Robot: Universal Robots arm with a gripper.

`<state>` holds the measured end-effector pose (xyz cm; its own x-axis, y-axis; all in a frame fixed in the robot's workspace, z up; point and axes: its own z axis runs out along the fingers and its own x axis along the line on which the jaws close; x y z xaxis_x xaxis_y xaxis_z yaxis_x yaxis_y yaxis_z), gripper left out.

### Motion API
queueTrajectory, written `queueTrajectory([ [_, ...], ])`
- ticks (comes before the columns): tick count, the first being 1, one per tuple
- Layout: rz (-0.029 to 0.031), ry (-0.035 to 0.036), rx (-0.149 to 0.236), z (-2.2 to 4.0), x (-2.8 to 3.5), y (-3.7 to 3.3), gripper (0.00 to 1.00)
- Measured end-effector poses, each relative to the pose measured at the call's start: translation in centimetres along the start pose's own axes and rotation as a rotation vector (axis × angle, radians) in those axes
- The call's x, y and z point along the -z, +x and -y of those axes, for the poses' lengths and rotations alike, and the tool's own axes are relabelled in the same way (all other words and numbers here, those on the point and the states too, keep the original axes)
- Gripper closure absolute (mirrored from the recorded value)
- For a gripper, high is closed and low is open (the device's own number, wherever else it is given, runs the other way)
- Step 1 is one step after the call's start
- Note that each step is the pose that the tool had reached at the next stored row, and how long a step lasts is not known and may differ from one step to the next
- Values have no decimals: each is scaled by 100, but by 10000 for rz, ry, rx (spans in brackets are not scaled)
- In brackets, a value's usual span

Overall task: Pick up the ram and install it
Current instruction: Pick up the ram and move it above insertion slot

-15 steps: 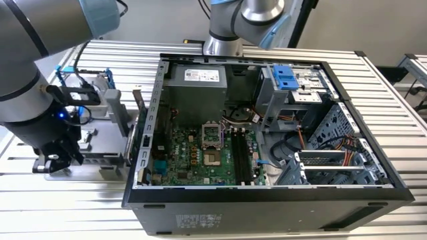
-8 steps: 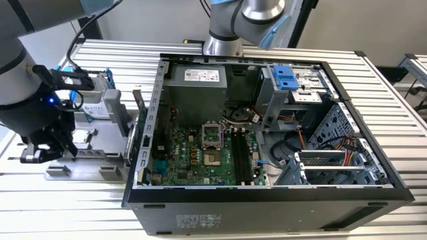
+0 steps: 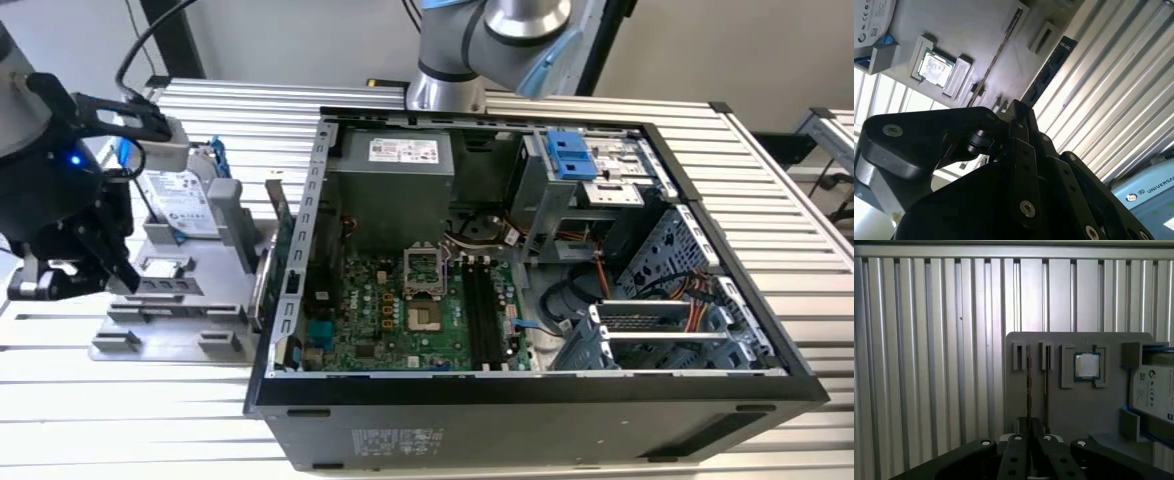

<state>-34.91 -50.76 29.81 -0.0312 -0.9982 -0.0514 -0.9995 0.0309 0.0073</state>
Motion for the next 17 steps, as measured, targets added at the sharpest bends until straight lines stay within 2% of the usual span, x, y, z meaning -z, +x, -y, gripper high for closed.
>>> queueTrajectory([
  [17,0,0,0,-6,770,-40,100],
])
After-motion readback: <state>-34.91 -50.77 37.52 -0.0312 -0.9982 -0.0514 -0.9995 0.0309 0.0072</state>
